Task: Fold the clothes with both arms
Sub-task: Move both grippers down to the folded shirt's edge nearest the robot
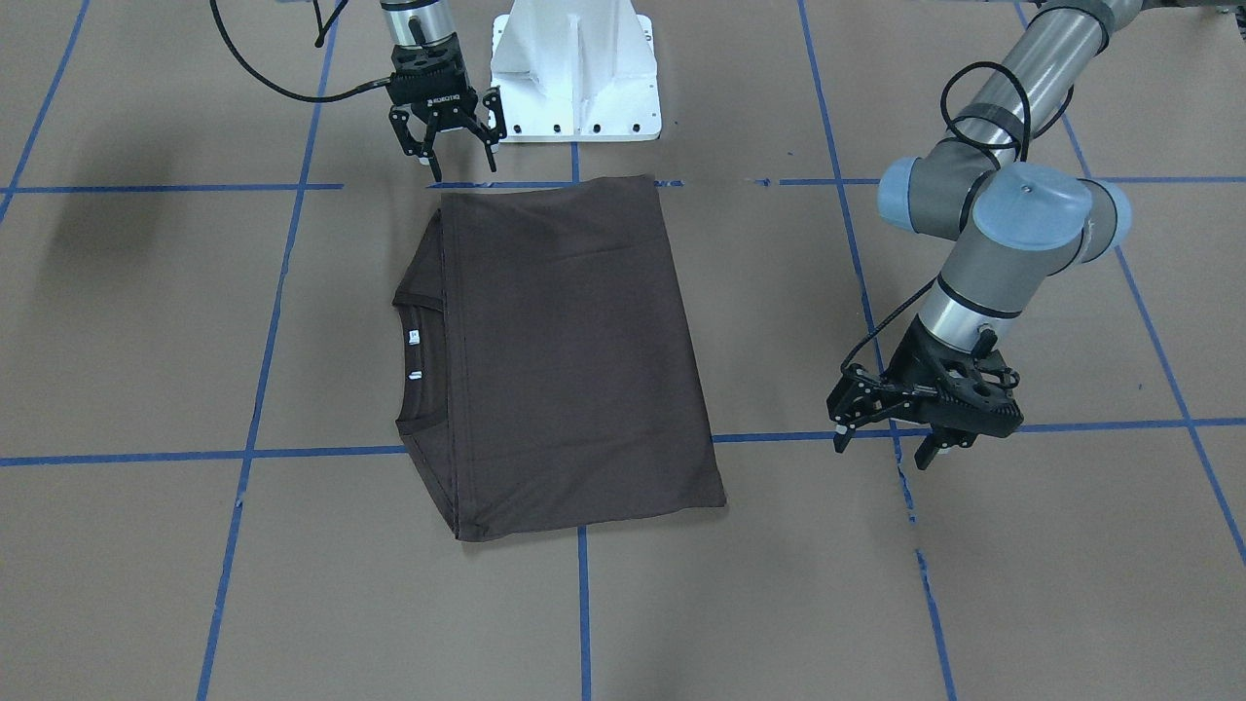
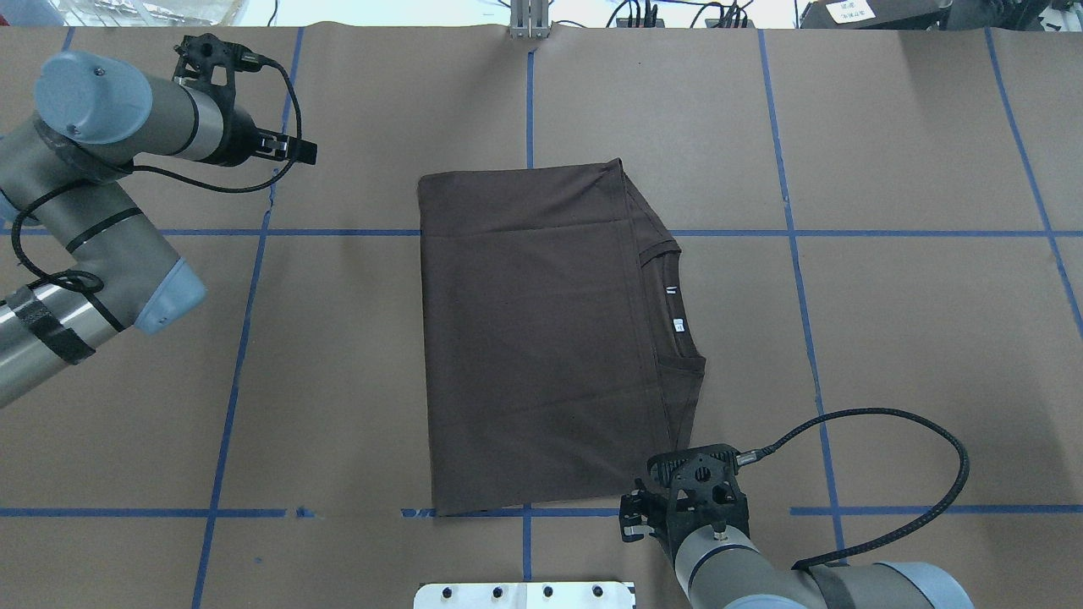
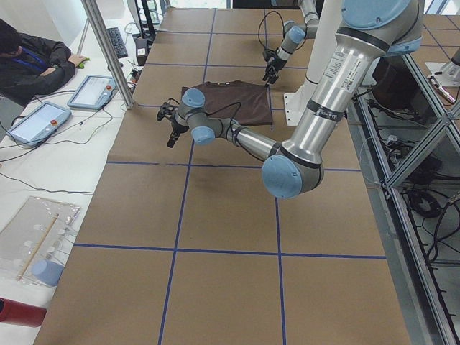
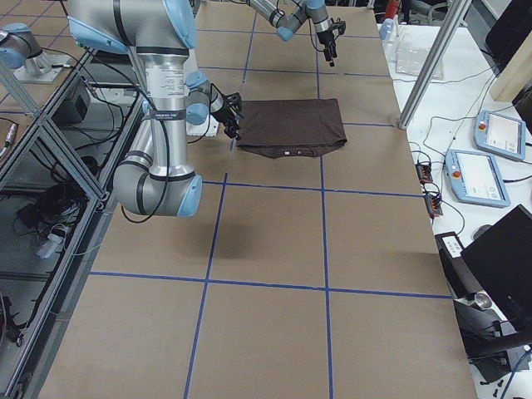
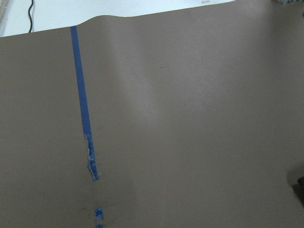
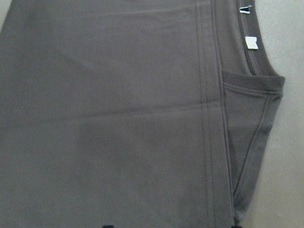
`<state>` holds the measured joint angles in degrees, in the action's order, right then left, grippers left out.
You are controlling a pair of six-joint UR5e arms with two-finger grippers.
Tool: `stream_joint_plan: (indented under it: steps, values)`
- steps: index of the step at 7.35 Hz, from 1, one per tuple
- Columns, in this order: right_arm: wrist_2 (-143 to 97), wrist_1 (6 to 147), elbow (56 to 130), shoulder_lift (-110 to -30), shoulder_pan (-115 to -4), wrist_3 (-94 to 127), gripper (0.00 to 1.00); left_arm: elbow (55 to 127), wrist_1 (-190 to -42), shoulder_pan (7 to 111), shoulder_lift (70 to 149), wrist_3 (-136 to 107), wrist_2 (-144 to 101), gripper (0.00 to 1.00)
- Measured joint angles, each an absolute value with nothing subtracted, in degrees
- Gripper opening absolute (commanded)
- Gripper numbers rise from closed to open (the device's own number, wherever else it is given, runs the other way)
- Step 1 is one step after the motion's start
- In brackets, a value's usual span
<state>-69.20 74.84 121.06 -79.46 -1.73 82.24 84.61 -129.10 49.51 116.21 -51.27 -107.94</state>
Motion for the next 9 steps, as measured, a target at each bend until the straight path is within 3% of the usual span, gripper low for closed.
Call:
stream_joint_plan:
  steps: [1,3,4,5,6,9]
  values:
    - [-70.9,71.6,121.4,-80.0,-3.4,84.0,0.95,88.1,-128.8,46.9,115.0,-56.0,-108.4,1.00]
    - [-71.5,69.8,121.8,-80.4,-6.0,91.3,0.76,98.8,-128.6,37.4,109.2,-70.0,-105.3,1.00]
    - [-71.6,69.6,122.0,-80.3,-7.2,95.7,0.77,103.6,-128.5,31.1,106.0,-78.1,-101.3,0.90]
    - [-71.7,69.6,122.2,-80.2,-8.1,99.5,0.82,106.5,-128.4,25.1,104.1,-86.2,-96.8,0.70]
    - [-71.7,69.6,122.3,-80.1,-8.7,101.3,0.85,107.7,-128.3,19.4,103.3,-94.2,-92.0,0.57]
    - [-71.7,69.7,122.3,-80.2,-9.7,102.1,0.88,108.3,-127.4,8.5,103.3,-110.2,-82.9,0.57]
